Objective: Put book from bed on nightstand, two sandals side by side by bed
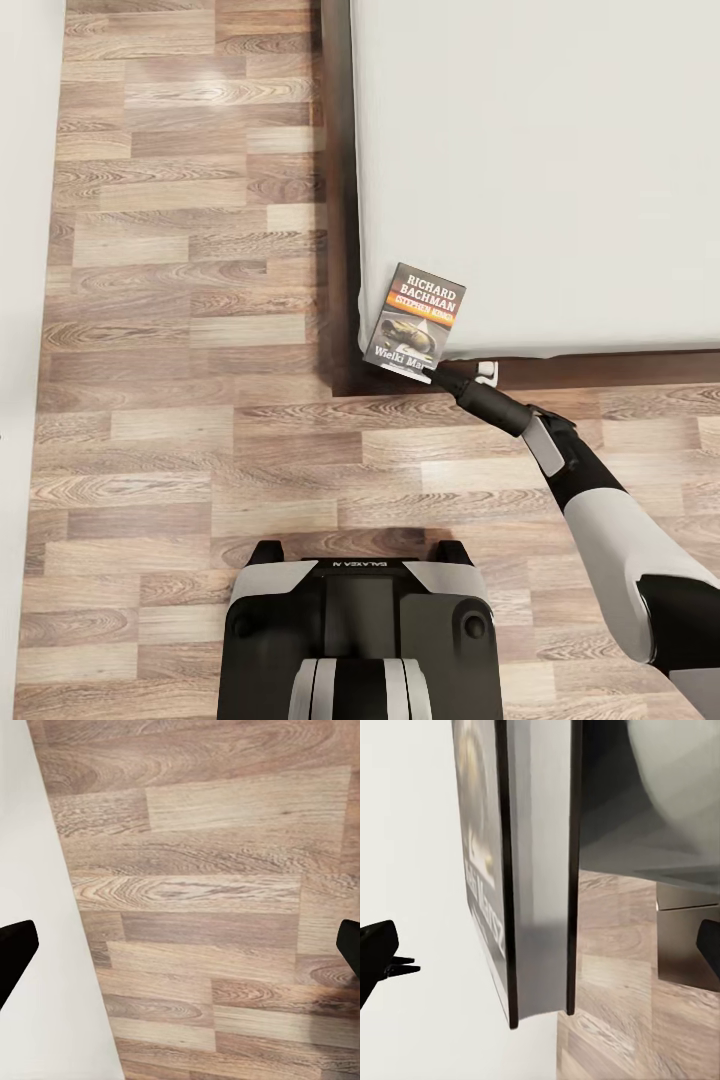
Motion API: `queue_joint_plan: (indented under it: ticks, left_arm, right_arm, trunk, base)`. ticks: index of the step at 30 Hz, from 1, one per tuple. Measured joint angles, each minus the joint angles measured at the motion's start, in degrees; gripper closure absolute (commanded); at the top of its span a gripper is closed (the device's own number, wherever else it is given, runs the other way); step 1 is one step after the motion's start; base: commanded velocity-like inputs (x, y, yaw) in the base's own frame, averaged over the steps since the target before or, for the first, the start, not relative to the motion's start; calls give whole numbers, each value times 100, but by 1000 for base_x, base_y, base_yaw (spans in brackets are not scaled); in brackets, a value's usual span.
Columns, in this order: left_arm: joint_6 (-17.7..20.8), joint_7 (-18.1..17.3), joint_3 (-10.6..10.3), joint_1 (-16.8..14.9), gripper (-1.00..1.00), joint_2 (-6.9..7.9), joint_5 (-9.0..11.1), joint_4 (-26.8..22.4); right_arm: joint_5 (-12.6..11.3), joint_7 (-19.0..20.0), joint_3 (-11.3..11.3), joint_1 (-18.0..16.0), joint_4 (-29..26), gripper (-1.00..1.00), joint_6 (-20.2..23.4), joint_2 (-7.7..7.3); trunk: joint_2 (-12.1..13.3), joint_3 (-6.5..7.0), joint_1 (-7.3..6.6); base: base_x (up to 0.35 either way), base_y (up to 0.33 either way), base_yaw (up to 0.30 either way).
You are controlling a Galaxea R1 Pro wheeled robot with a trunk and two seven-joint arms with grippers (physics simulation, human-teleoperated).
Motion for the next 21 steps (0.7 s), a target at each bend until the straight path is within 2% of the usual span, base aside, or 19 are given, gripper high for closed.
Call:
queue_joint_plan:
  ticks: [21]
  left_arm:
    - [0,0,0,0,-100,0,0,0]
  right_arm:
    - [25,-19,6,-7,4,-100,11,8]
  trunk:
    - [0,0,0]
  base:
    - [0,0,0]
